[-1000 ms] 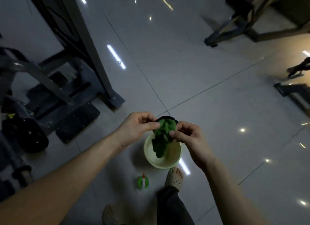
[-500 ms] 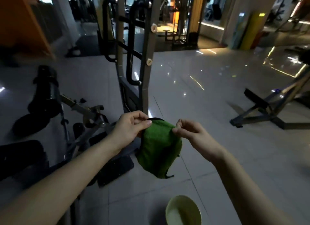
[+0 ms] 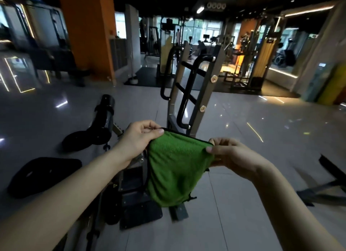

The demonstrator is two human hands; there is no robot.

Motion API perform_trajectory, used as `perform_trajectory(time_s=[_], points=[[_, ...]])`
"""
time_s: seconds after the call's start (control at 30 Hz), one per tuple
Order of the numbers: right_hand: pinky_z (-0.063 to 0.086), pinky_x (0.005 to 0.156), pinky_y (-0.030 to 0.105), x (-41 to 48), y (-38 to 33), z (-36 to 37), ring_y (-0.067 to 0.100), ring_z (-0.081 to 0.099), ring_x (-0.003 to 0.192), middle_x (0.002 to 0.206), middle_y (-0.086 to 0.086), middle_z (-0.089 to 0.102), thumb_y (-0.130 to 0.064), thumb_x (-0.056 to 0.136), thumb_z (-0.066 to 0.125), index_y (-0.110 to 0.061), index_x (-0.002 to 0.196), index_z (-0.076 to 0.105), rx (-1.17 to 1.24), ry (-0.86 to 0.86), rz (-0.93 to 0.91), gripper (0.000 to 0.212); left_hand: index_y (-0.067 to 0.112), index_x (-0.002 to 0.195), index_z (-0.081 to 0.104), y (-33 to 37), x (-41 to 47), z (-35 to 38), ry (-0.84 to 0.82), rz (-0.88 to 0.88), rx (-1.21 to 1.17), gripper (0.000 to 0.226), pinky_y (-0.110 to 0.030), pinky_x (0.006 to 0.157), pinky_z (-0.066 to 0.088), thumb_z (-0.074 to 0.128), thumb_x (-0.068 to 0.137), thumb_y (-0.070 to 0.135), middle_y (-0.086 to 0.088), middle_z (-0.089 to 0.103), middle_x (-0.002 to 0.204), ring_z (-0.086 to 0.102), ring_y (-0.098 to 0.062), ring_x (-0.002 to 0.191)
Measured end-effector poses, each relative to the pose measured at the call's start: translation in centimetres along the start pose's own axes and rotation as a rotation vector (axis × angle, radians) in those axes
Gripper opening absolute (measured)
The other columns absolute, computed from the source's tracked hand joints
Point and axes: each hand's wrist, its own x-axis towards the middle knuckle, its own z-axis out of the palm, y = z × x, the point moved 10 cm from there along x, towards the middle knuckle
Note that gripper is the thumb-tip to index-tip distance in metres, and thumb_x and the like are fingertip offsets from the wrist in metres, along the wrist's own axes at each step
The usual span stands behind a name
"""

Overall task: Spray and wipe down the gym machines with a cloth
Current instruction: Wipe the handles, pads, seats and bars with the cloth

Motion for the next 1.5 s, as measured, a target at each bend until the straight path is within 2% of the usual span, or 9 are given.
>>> perform_trajectory(time_s=[0.23, 0.47, 0.63, 0.8, 0.97, 1.13, 1.3, 1.43, 1.5], points=[[0.051, 0.053, 0.027, 6.7, -3.5, -3.0, 0.014, 0.061, 0.061, 0.067, -0.002, 0.061, -0.008, 0.096, 0.067, -0.008, 0.086, 0.059, -0.074, 0.419, -0.203, 0.013, 0.010, 0.091, 0.070, -1.3, 8.5, -3.9, -0.039, 0.014, 0.014, 0.010, -0.019, 0.065, 0.047, 0.070, 0.095, 0.019, 0.004, 0.072, 0.075, 0.065, -0.005, 0.070], [0.051, 0.054, 0.028, 14.0, -7.0, -5.0, 0.020, 0.065, 0.066, 0.077, 0.008, 0.063, -0.012, 0.098, 0.067, -0.006, 0.095, 0.065, -0.140, 0.597, -0.126, 0.007, 0.014, 0.094, 0.069, -1.9, 18.3, -4.6, -0.310, -0.003, -0.047, 0.004, -0.023, 0.068, 0.052, 0.071, 0.093, 0.017, 0.001, 0.073, 0.080, 0.068, -0.012, 0.075], [0.050, 0.055, 0.024, 16.2, -11.3, -6.7, 0.014, 0.069, 0.069, 0.074, -0.001, 0.069, -0.019, 0.100, 0.066, -0.006, 0.093, 0.068, -0.277, 0.721, -0.155, 0.015, 0.010, 0.110, 0.073, -0.4, 23.0, -4.3, -0.571, 0.011, 0.154, 0.026, -0.031, 0.089, 0.056, 0.077, 0.085, 0.007, -0.005, 0.078, 0.103, 0.074, -0.018, 0.099], [0.056, 0.065, 0.033, 17.9, -12.9, -8.3, 0.017, 0.073, 0.075, 0.080, 0.001, 0.073, -0.025, 0.104, 0.058, -0.008, 0.101, 0.068, -0.198, 0.721, -0.117, 0.020, 0.003, 0.111, 0.069, 1.4, 27.5, -4.7, -0.560, -0.001, 0.049, 0.023, -0.045, 0.098, 0.056, 0.070, 0.093, 0.016, -0.015, 0.076, 0.107, 0.072, -0.032, 0.105], [0.047, 0.047, 0.020, 20.0, -14.0, -11.4, 0.005, 0.064, 0.056, 0.072, 0.001, 0.062, -0.024, 0.105, 0.057, -0.008, 0.095, 0.066, -0.217, 0.804, -0.134, 0.021, 0.004, 0.109, 0.066, 1.8, 31.3, -2.8, -0.496, -0.002, 0.015, 0.020, -0.049, 0.092, 0.057, 0.066, 0.097, 0.021, -0.016, 0.077, 0.100, 0.074, -0.033, 0.096], [0.057, 0.070, 0.027, 23.4, -14.2, -13.0, 0.018, 0.071, 0.085, 0.090, 0.006, 0.072, -0.029, 0.091, 0.071, -0.005, 0.104, 0.070, -0.275, 0.562, -0.105, 0.027, 0.010, 0.098, 0.069, 2.7, 35.5, -2.6, -0.340, 0.041, -0.012, 0.013, -0.039, 0.077, 0.056, 0.068, 0.096, 0.023, -0.011, 0.071, 0.091, 0.068, -0.025, 0.085], [0.060, 0.090, 0.038, 25.8, -14.4, -15.4, 0.026, 0.073, 0.103, 0.101, 0.011, 0.077, -0.008, 0.075, 0.073, 0.000, 0.099, 0.069, -0.284, 0.320, -0.034, 0.026, 0.021, 0.087, 0.071, 3.7, 39.5, -2.8, -0.279, 0.038, -0.034, 0.011, -0.034, 0.070, 0.047, 0.068, 0.096, 0.027, -0.001, 0.068, 0.080, 0.065, -0.017, 0.073], [0.057, 0.099, 0.041, 27.6, -16.3, -18.9, 0.027, 0.071, 0.110, 0.118, 0.016, 0.073, -0.020, 0.073, 0.075, 0.004, 0.126, 0.061, -0.227, 0.355, -0.073, 0.060, 0.000, 0.114, 0.067, 4.7, 41.4, -2.9, -0.334, 0.010, -0.047, 0.024, -0.039, 0.079, 0.052, 0.060, 0.099, 0.019, -0.017, 0.069, 0.102, 0.067, -0.025, 0.090], [0.061, 0.091, 0.037, 28.8, -17.7, -19.1, 0.027, 0.072, 0.111, 0.121, 0.018, 0.072, -0.020, 0.079, 0.071, 0.005, 0.128, 0.059, -0.141, 0.295, -0.131, 0.056, -0.003, 0.117, 0.064, 5.4, 42.6, -3.6, -0.292, 0.024, -0.110, 0.030, -0.036, 0.080, 0.053, 0.060, 0.096, 0.018, -0.017, 0.069, 0.106, 0.065, -0.025, 0.095]])
